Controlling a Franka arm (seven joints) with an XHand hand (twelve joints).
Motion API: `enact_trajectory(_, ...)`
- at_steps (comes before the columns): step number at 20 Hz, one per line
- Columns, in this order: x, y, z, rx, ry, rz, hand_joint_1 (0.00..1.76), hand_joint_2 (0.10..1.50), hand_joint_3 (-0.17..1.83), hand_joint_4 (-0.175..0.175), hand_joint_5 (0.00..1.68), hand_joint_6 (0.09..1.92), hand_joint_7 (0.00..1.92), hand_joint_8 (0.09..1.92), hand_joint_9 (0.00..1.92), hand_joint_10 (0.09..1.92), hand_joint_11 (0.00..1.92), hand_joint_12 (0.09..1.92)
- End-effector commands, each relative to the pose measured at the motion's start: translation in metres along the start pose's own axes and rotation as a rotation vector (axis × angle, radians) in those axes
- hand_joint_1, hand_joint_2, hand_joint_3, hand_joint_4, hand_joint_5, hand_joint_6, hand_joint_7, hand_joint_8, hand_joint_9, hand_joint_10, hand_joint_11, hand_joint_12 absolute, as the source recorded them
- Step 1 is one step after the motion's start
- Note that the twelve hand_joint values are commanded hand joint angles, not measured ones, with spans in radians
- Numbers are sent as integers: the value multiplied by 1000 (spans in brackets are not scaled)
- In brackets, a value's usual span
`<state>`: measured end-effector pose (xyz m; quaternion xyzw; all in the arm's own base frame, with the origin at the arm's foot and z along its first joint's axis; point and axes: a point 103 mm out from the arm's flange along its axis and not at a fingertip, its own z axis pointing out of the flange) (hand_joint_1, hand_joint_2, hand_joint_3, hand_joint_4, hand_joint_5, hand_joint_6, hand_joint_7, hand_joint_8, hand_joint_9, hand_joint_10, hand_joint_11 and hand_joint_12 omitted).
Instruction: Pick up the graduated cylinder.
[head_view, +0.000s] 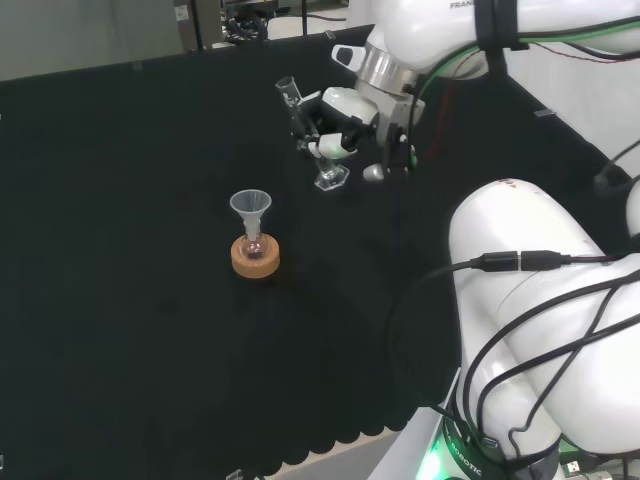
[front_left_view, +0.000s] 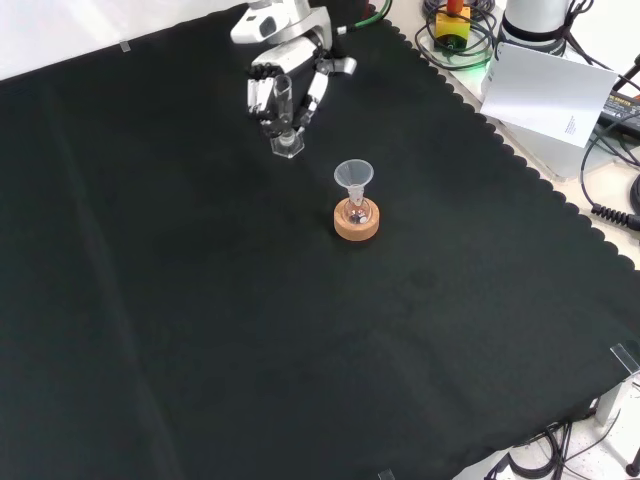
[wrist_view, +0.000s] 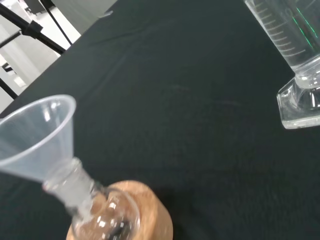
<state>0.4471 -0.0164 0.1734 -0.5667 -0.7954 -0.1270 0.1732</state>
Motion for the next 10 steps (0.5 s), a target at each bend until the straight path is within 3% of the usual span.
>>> enact_trajectory(1, 16, -54, -8, 63, -81, 47, 1232, 1177, 0, -175, 837, 1188, 878, 1187, 1311, 152, 1067, 945)
enact_trajectory(10, 14, -70, -12, 183, -152, 43, 1233, 1174, -1, -175, 844, 1180, 884, 1179, 1318, 145, 1078, 927)
